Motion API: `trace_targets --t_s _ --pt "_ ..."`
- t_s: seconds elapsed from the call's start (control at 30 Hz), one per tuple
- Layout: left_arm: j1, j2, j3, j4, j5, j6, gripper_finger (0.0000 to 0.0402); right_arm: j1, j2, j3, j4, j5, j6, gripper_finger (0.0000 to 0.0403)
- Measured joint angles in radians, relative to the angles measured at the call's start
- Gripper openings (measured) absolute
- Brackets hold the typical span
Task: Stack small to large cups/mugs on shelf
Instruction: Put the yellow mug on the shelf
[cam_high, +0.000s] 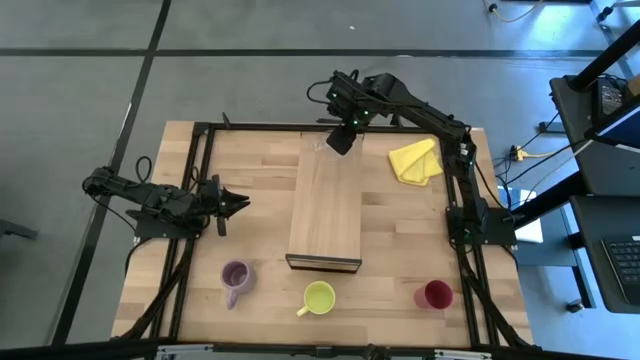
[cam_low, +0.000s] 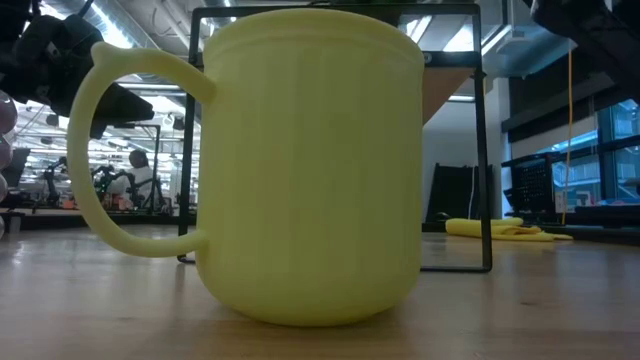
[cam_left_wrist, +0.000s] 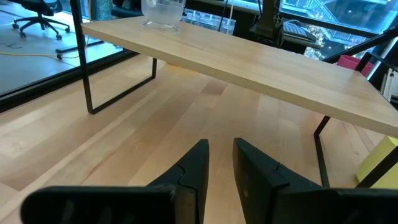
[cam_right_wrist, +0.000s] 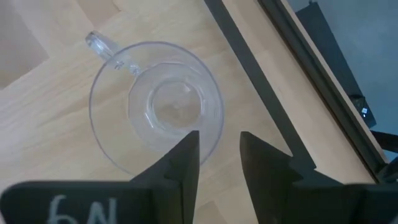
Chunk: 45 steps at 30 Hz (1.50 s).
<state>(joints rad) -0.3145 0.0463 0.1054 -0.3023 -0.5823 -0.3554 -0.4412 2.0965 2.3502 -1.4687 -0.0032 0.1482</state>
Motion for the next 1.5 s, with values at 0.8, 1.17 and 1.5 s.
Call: trace_targets --t_s 0.8,1.17,1.5 --pt "0.000 0.000 0.000 0.000 0.000 0.000 0.0068 0.199 -0.403 -0.018 -0.102 -0.094 -0.065 0.0117" --pt "0.000 0.000 0.000 0.000 0.000 0.000 0.0068 0.354 -0.494 -0.021 -0.102 -0.080 0.189 0.0117" --pt "0.000 0.000 0.000 0.000 0.000 0.000 0.0068 0.400 -0.501 -0.021 -0.095 -0.079 0.189 0.0117"
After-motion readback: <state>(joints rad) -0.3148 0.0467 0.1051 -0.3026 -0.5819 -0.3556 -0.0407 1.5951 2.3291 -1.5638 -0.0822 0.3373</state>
